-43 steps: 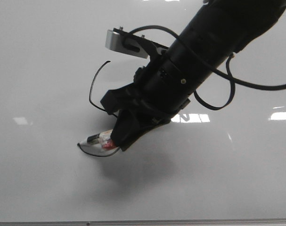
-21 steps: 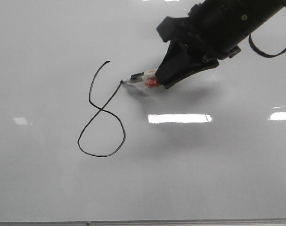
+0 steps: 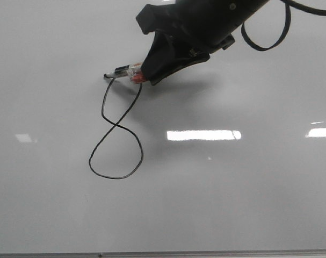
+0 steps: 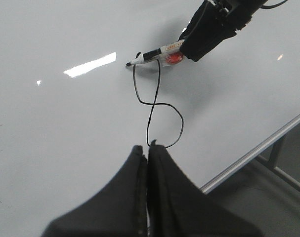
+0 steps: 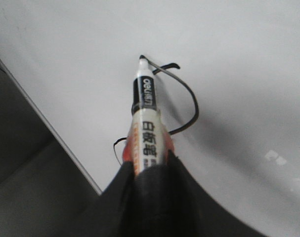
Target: Write number 8 on whiteboard
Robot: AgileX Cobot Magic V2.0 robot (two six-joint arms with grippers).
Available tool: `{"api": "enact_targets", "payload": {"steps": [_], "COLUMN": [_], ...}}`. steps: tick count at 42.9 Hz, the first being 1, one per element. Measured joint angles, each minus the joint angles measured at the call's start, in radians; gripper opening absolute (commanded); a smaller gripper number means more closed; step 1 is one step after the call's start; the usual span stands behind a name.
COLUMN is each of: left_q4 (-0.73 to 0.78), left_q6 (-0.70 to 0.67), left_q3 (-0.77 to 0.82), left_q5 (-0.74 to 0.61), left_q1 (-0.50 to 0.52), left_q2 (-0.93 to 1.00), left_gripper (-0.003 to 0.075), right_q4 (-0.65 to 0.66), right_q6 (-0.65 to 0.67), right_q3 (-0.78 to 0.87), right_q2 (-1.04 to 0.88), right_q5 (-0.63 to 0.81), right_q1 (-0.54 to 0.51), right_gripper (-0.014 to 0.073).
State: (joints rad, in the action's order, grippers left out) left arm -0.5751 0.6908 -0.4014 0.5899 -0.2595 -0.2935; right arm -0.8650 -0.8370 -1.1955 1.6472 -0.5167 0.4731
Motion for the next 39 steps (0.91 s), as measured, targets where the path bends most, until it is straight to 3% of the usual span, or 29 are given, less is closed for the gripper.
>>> {"api": "enact_targets", "payload": {"steps": [7, 10, 18, 20, 28, 39], "left_q4": [0.0, 0.0, -0.007, -0.022, -0.092, -0.032], "left_q6": [0.004, 0.035, 0.182, 0.238, 0.396, 0.421], "left_q3": [0.0, -0.012, -0.132, -0.166, -0.267, -0.282], "left_q5": [0.0, 0.025, 0.157, 0.182, 0.238, 0.207], "left_q1": [0.0, 0.0, 0.0, 0.0, -0.044, -0.228], "left_q2": [0.0, -0.016, -0.196, -0.252, -0.459, -0.613], "left_gripper": [-0.0013, 0.0049, 0.0471, 0.0512, 0.0432, 0.0405], "right_q4": [0.036, 0.09, 0.299, 0.352, 0.445, 0.451], "right_q6": [-0.07, -0.155, -0.307, -0.316, -0.325, -0.325], "right_q3": [-0.004, -0.013, -0.064, -0.072, -0.077, -0.079], "right_q2": [-0.1, -0.138, -0.163, -0.163, -0.163, -0.163], "right_q5": [-0.135, -0.208, -0.327, -0.341, -0.343, -0.337], "right_q1": [0.033, 0.055, 0.154, 0.182, 0.275, 0.37], "right_gripper": [-0.006, -0.006, -0.006, -0.006, -0.006, -0.006]}}
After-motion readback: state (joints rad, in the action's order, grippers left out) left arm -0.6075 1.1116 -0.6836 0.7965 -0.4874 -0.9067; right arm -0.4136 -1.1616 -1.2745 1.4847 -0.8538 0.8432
